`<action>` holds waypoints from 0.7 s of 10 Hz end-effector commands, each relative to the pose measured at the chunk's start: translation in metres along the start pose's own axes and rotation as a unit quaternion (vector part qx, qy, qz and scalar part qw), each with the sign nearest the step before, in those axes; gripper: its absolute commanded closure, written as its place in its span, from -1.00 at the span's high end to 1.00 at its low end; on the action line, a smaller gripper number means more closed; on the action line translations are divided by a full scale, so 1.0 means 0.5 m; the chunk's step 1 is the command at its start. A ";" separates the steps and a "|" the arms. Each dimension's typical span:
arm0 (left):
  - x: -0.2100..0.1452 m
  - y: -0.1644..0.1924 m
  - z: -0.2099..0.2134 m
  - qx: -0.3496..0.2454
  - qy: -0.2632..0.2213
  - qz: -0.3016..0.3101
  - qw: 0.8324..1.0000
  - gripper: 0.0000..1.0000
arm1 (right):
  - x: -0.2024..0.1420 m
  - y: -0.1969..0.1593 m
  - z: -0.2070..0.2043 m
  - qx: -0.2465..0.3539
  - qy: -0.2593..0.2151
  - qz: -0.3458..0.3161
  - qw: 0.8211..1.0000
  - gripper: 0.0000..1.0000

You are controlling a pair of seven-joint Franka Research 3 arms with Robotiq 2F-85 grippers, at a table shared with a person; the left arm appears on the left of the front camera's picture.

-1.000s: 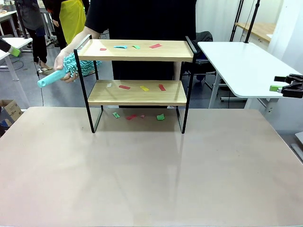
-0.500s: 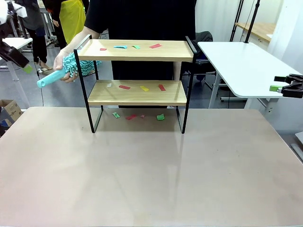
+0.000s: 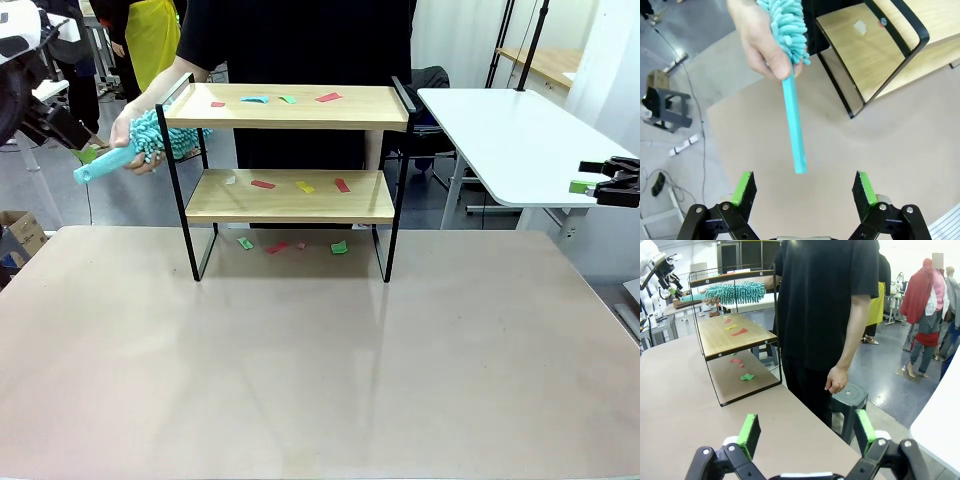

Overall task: Clean the shelf.
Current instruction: Pick up the Duster handed by the human.

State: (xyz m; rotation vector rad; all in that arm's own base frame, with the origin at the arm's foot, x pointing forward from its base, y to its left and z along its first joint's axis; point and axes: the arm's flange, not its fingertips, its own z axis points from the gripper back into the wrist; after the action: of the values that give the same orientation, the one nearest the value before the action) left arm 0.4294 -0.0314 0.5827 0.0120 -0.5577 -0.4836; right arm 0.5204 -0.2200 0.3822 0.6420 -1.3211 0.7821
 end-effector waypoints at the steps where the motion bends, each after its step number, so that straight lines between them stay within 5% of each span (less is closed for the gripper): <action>1: -0.002 -0.005 -0.027 0.002 -0.016 0.023 1.000 1.00 | 0.010 0.002 -0.005 -0.004 0.008 -0.005 1.000 1.00; 7: 0.033 0.005 -0.112 0.014 0.012 0.050 0.999 1.00 | 0.010 0.002 -0.005 -0.004 0.008 -0.005 1.000 1.00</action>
State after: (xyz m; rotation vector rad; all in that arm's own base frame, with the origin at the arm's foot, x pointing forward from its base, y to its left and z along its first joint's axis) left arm 0.4667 -0.0399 0.5381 -0.0010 -0.5397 -0.4066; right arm 0.5204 -0.2199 0.3824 0.6365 -1.3150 0.7861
